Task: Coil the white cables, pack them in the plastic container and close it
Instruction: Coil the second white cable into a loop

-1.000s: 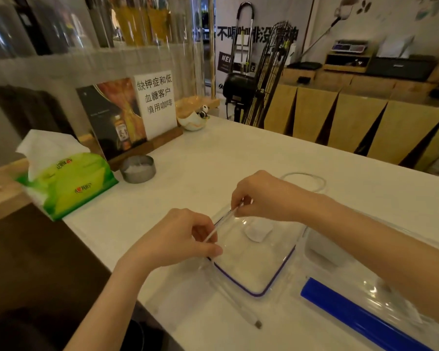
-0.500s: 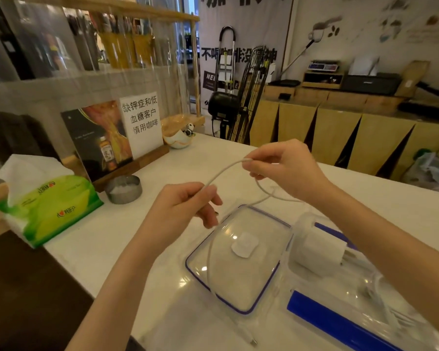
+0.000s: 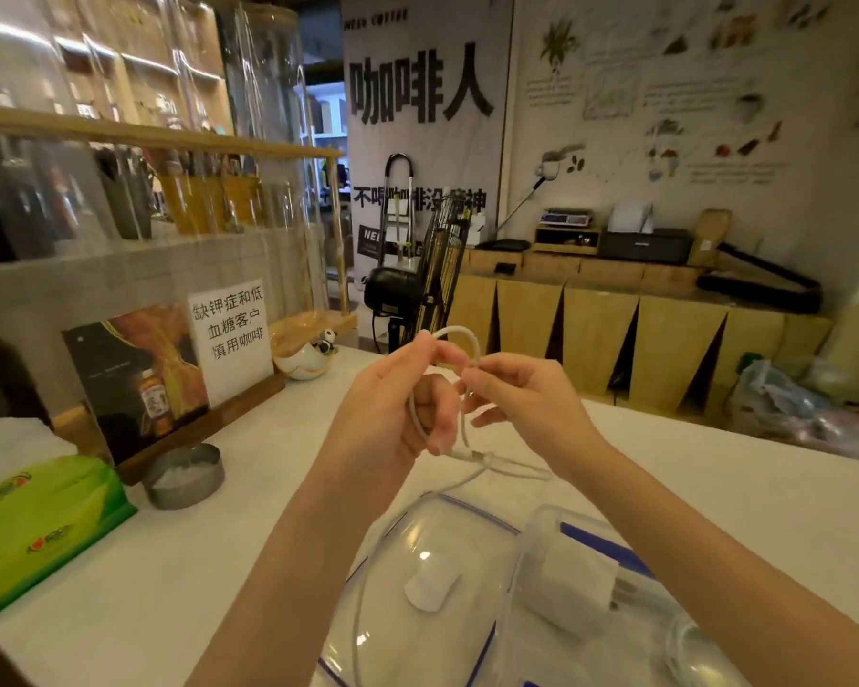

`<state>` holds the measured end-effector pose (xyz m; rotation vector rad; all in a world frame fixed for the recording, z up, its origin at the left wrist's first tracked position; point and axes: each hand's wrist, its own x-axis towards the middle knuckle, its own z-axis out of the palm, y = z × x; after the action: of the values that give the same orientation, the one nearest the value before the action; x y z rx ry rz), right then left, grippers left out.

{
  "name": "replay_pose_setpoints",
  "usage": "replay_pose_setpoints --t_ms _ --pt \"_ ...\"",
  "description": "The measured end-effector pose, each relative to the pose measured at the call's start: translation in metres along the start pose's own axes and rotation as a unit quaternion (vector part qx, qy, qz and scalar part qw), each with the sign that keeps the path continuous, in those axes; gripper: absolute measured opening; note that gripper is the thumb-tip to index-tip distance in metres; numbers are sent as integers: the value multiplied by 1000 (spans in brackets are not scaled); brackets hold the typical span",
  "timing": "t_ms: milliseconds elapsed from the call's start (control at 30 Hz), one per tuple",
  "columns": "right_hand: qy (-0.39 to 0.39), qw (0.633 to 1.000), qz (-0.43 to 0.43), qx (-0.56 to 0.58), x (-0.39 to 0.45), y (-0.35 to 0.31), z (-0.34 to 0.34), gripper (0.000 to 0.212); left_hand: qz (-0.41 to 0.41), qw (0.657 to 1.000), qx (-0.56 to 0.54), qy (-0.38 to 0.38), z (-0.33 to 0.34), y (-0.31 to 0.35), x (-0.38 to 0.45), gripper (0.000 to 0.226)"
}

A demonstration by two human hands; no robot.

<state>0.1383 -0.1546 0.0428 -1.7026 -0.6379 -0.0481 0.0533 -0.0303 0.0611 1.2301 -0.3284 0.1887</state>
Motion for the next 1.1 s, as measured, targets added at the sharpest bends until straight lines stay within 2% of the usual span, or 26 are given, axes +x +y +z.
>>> replay_pose_setpoints --t_ms 100,267,333,400,500,567,667,767,900,1000,1100 --pt "24 999 31 8 -1 3 -2 12 -15 993 -115 -3 0 -3 15 34" --pt "-134 986 99 3 -13 6 2 18 20 953 -303 -3 -4 5 39 37" --pt "-180 979 89 -41 -22 5 7 21 35 947 -319 0 -8 7 46 38" --pt "-193 975 55 -94 -29 2 10 25 46 962 -270 17 -11 5 51 36" --pt "-193 960 -13 -201 -36 -7 11 29 70 986 -139 60 -13 -2 53 31" --pt "-199 943 -59 -262 -39 -13 10 30 90 993 7 73 -11 -9 52 28" --pt "-166 911 -149 -348 -43 -23 5 25 134 952 271 53 -10 -20 49 28" --pt "-122 894 -209 -378 -39 -32 -10 23 103 910 402 -7 -12 -23 42 25" --pt "-100 862 -259 -425 -26 -34 -31 18 -41 937 335 -87 -12 -17 35 32" --pt "-55 837 -299 -455 -22 -31 -40 19 -95 949 273 -124 -16 -12 36 44" --pt "-1 835 -322 -446 -17 -28 -51 25 -141 952 176 -208 -20 -6 32 46"
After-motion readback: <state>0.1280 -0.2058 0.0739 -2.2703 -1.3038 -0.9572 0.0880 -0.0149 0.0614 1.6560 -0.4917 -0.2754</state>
